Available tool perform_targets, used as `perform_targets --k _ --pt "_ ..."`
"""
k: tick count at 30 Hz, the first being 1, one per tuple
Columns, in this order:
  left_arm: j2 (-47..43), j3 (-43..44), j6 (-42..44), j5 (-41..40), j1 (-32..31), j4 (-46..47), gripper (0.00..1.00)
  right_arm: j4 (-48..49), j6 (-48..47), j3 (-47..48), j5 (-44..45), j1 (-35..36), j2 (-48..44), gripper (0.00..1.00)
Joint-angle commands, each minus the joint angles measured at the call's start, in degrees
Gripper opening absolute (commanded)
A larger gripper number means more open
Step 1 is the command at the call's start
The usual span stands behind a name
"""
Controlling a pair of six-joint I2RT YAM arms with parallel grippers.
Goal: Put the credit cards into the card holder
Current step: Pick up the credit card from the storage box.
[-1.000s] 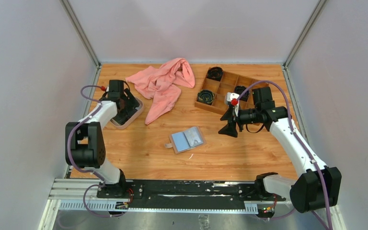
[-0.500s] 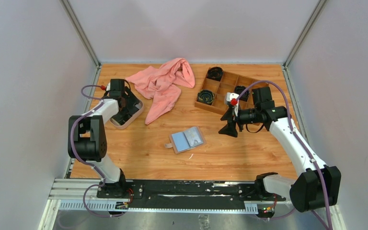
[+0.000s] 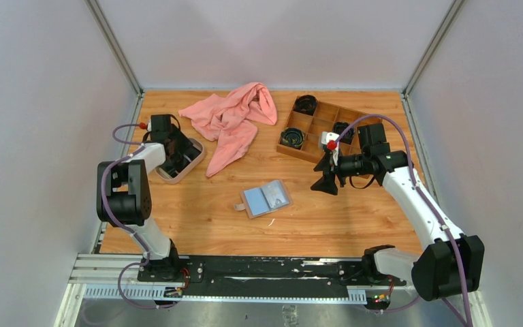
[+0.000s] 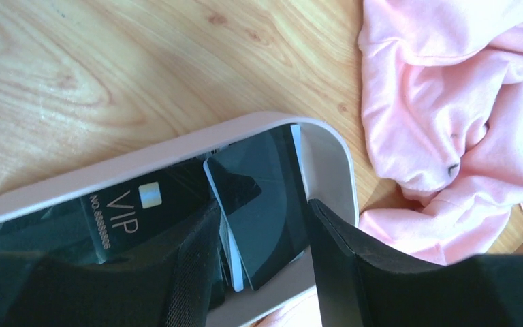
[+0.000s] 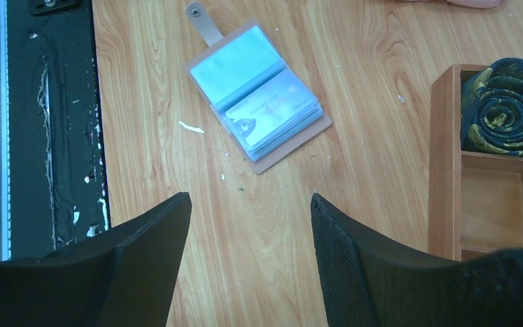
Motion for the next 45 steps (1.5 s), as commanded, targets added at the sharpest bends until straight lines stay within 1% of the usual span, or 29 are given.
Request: perform_targets --k 1,5,7,10,14,18,23,26,32,36,45 --pt "2.67 -1.3 1.17 5.14 0.69 3.47 0.55 -0.97 -1.47 -0.2 0.48 -0.76 0.04 0.69" --pt "3.44 -1.19 1.43 5.89 1.06 2.48 0.61 -1.12 -1.65 -0.12 0.63 -0.83 -0.01 0.69" --pt "3.54 -1.78 1.62 7.55 1.24 3.61 0.62 -1.18 -1.73 -0.17 0.59 -0.77 0.01 0.69" --pt "2.82 -3.7 1.32 11.03 1.67 7.91 0.6 -1.23 -1.82 -0.18 0.69 -0.81 0.07 0.69" --pt "2.35 -3.57 1.65 14.32 1.72 9.64 0.51 -1.29 -1.91 -0.09 0.77 -0.78 0.08 0.69" --pt "1.76 -3.3 0.73 16.14 1.83 10.27 0.46 -1.3 -1.97 -0.09 0.85 -0.77 0.17 0.69" --pt "0.89 -3.78 -1.15 18.51 1.84 12.52 0.36 -1.32 -2.0 -0.09 0.85 -0.77 0.26 0.69" --pt "1.16 -3.82 -2.22 20.34 1.88 13.71 0.34 -1.33 -2.0 -0.09 0.96 -0.78 0.22 0.69" --pt "1.81 -4.04 -3.79 23.09 1.82 15.63 0.33 -1.33 -2.08 -0.16 1.03 -0.79 0.32 0.69" --pt "3.36 -3.78 -4.83 25.99 1.87 17.44 0.36 -1.33 -2.13 -0.1 1.21 -0.8 0.37 0.69" --pt "7.91 -3.28 -7.58 31.53 1.85 22.39 0.38 -1.41 -2.26 0.0 1.42 -0.77 0.51 0.69"
